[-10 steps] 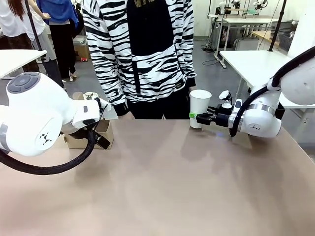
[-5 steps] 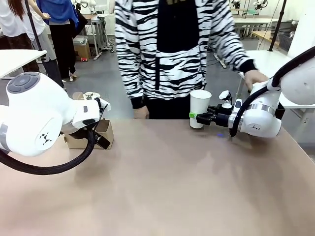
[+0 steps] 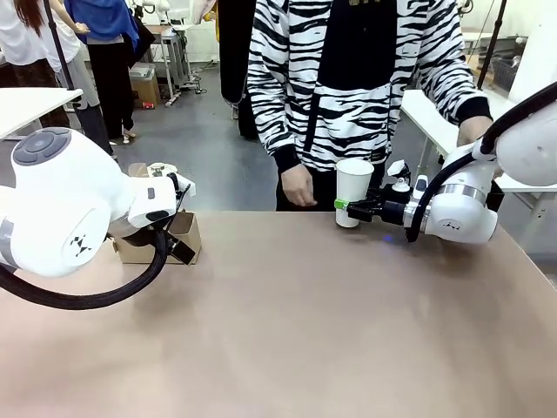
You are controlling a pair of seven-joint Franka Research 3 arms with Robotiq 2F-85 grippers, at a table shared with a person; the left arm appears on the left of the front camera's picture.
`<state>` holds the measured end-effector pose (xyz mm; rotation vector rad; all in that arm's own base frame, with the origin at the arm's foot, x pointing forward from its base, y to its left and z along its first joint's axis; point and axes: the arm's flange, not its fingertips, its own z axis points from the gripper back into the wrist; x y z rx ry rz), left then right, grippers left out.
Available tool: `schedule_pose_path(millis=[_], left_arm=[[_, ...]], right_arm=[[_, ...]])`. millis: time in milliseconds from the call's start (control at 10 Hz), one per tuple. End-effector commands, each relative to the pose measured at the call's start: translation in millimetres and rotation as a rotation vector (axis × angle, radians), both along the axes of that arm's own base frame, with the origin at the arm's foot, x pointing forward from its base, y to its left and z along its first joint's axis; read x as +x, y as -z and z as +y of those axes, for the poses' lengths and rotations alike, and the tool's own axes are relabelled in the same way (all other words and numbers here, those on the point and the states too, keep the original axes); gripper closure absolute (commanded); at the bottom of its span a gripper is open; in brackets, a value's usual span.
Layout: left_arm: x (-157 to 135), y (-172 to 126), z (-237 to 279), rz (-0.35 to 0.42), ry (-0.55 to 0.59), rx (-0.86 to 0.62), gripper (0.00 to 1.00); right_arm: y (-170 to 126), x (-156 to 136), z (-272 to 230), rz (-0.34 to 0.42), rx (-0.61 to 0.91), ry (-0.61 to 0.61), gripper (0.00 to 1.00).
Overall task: Pour a drink into a cup and package it in a carrier.
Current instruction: When a person places the Paper Cup Lid on the 600 ml Paper Cup , lift the 600 ml Paper Cup.
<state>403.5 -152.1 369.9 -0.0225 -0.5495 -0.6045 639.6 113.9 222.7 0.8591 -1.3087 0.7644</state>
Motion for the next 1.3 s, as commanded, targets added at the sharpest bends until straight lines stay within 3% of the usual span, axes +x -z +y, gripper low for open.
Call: schedule_pose_path(millis=[0,1200], left_arm=[[-0.2,-0.5,0.3,0.0,0.0,-0.003,0.0],[-0.2,-0.5,0.3,0.0,0.0,-0.003,0.0]], right_arm=[[-3.4,0.2,1.3,-0.004,0.0,0.001,0.19],[-3.4,0.2,1.3,-0.004,0.0,0.001,0.19]])
